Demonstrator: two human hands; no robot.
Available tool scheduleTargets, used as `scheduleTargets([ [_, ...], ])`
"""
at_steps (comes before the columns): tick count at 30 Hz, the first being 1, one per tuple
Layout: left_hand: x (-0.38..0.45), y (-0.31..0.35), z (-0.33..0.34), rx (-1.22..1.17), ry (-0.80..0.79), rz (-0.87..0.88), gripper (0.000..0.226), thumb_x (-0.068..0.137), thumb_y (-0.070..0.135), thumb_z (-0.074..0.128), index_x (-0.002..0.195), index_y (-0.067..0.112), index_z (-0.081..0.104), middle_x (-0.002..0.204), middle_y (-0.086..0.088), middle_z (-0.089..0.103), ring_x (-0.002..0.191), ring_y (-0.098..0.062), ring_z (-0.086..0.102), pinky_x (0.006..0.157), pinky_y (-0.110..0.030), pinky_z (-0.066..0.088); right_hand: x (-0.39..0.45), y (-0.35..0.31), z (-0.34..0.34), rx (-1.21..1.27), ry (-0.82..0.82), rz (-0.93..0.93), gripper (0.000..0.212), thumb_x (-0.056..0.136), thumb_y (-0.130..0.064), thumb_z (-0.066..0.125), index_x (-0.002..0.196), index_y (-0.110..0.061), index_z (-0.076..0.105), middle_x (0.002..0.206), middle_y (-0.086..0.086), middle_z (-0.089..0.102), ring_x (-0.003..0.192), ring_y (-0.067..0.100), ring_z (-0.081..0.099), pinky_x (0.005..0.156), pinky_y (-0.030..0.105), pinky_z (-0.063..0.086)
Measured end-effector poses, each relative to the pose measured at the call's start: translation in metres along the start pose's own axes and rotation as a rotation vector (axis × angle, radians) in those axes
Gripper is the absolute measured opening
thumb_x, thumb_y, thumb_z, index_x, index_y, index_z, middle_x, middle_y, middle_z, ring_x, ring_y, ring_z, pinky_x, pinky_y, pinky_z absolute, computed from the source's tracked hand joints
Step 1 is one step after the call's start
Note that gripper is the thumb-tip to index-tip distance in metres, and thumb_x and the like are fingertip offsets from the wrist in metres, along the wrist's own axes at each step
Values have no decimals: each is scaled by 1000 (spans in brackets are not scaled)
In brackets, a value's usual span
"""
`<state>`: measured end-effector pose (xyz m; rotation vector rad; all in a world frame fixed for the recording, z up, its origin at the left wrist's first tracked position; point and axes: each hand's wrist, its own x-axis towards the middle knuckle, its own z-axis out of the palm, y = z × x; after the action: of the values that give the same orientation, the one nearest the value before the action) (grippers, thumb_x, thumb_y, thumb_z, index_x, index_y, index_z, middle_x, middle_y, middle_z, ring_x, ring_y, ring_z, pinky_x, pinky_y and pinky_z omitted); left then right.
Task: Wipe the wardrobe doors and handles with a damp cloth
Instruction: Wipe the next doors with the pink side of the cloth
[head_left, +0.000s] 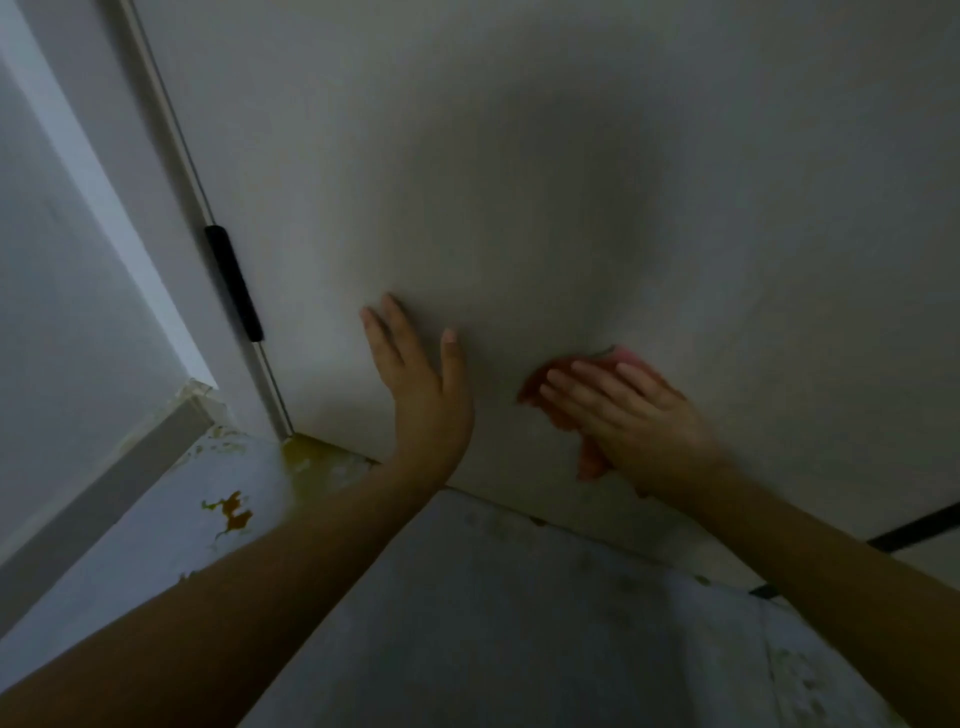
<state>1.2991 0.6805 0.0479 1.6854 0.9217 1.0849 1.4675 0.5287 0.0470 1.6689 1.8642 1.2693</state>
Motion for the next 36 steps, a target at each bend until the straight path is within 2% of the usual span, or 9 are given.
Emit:
scheduleTargets([
  [3,-10,10,2,21,-38,164,72,96,46,31,153,15,0,160,-7,-14,146,-10,-11,112,-9,-8,6,30,-24,57,192,338,48,103,-31,33,150,-18,26,155,-5,24,147,17,8,119,35,-1],
  [8,-7,35,19,37,-45,367,63,97,44,31,150,27,2,160,-6,-13,148,-19,-11,121,-41,2,51,87,-58,-9,419,740,52,100,-30,41,148,-16,30,151,6,34,138,33,22,116,42,0],
  [15,-5,38,30,68,-2,341,64,95,47,33,149,27,3,159,-14,-12,148,-26,-11,120,-44,1,0,23,-17,-21,177,303,65,82,-24,67,142,-18,44,152,-4,32,147,18,9,119,38,3],
  [18,-6,42,25,55,-22,325,66,93,51,32,149,31,2,160,-10,-13,148,-21,-12,120,-47,4,-5,32,-22,17,233,376,63,84,-25,65,143,-20,42,150,-3,32,147,16,11,119,35,6],
  [22,-4,51,19,61,-19,382,68,95,48,33,153,24,7,160,-7,-12,148,-14,-12,121,-45,7,34,90,-65,67,406,743,56,96,-30,47,148,-15,30,152,5,29,141,33,21,117,40,0],
  [25,-1,61,23,61,-5,406,64,95,45,32,150,26,6,160,-11,-11,148,-18,-10,121,-40,3,70,117,-85,-54,462,888,51,101,-33,37,148,-13,32,150,13,36,137,41,31,114,48,13],
  [32,1,58,34,65,57,414,61,97,40,31,150,20,9,158,-21,-8,148,-29,-7,120,-40,0,44,58,-44,-71,215,303,58,91,-24,53,146,-18,36,151,-3,32,141,22,21,117,40,3],
  [34,1,58,32,87,50,425,63,97,40,33,151,18,10,158,-20,-8,148,-28,-8,120,-39,0,25,57,-38,-59,223,281,53,94,-22,49,146,-18,38,151,-5,30,146,17,10,119,37,2],
  [36,0,58,29,108,27,430,65,96,42,34,151,20,8,158,-19,-9,148,-27,-9,120,-40,0,12,69,-43,0,275,406,50,97,-24,45,146,-19,36,150,-5,30,147,15,2,119,36,1],
])
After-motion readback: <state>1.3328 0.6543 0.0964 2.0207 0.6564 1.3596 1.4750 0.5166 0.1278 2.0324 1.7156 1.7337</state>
